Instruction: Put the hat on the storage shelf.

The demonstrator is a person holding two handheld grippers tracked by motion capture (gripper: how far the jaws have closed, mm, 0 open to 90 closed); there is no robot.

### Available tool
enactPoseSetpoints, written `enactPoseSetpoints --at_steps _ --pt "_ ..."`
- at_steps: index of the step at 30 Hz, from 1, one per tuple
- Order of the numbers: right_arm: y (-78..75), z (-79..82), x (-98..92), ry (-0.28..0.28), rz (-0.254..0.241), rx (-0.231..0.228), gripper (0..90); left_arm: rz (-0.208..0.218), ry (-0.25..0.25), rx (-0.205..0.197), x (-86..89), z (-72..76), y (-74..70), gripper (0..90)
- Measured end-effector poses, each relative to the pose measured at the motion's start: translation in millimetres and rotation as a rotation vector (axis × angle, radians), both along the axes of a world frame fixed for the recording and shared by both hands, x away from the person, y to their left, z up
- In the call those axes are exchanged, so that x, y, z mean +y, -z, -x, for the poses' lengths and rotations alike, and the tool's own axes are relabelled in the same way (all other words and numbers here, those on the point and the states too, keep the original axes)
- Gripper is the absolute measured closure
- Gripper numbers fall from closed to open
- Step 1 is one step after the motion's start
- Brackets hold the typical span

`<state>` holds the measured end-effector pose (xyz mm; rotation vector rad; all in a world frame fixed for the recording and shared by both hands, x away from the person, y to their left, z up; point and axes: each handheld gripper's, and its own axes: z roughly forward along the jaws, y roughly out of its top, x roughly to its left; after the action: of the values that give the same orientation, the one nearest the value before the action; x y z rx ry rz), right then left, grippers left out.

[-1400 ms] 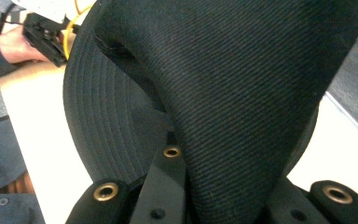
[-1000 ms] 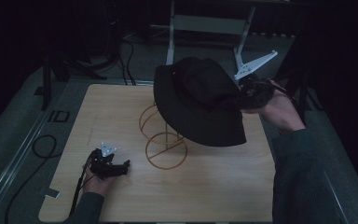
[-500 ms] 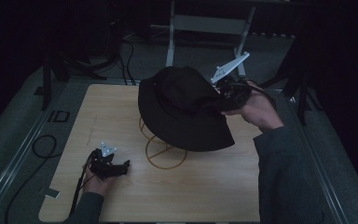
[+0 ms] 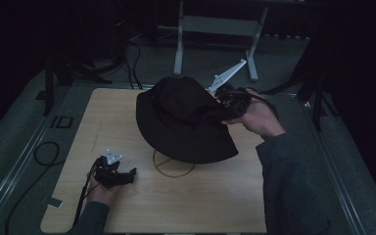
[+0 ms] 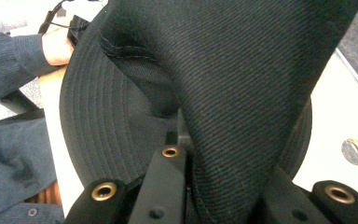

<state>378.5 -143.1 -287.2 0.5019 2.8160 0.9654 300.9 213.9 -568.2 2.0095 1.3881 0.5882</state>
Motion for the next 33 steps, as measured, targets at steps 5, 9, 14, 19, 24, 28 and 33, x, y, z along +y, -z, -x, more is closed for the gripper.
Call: enactPoseSetpoints --at_steps 5,9,14,19,24,28,33 --pt "3.4 -1.4 2.9 0.004 0.007 0.012 85.9 0.000 0.000 0.000 0.0 0.0 0.0 9.4" --pt "5.6 -2.3 4.7 0.006 0.011 0.016 85.3 0.000 0.000 0.000 0.0 0.0 0.0 9.4" --pt "8.4 -4.9 7.3 0.022 0.016 0.022 83.3 0.000 0.000 0.000 0.0 0.0 0.0 9.4" --pt "12.5 -7.4 11.4 0.030 0.027 0.027 81.0 0.000 0.000 0.000 0.0 0.0 0.0 9.4" --pt "16.2 -8.0 15.4 0.030 0.043 0.037 79.1 0.000 0.000 0.000 0.0 0.0 0.0 9.4" --pt "18.3 -8.4 18.0 0.031 0.048 0.042 77.3 0.000 0.000 0.000 0.0 0.0 0.0 9.4" --pt "20.2 -8.7 20.0 0.031 0.054 0.047 75.4 0.000 0.000 0.000 0.0 0.0 0.0 9.4"
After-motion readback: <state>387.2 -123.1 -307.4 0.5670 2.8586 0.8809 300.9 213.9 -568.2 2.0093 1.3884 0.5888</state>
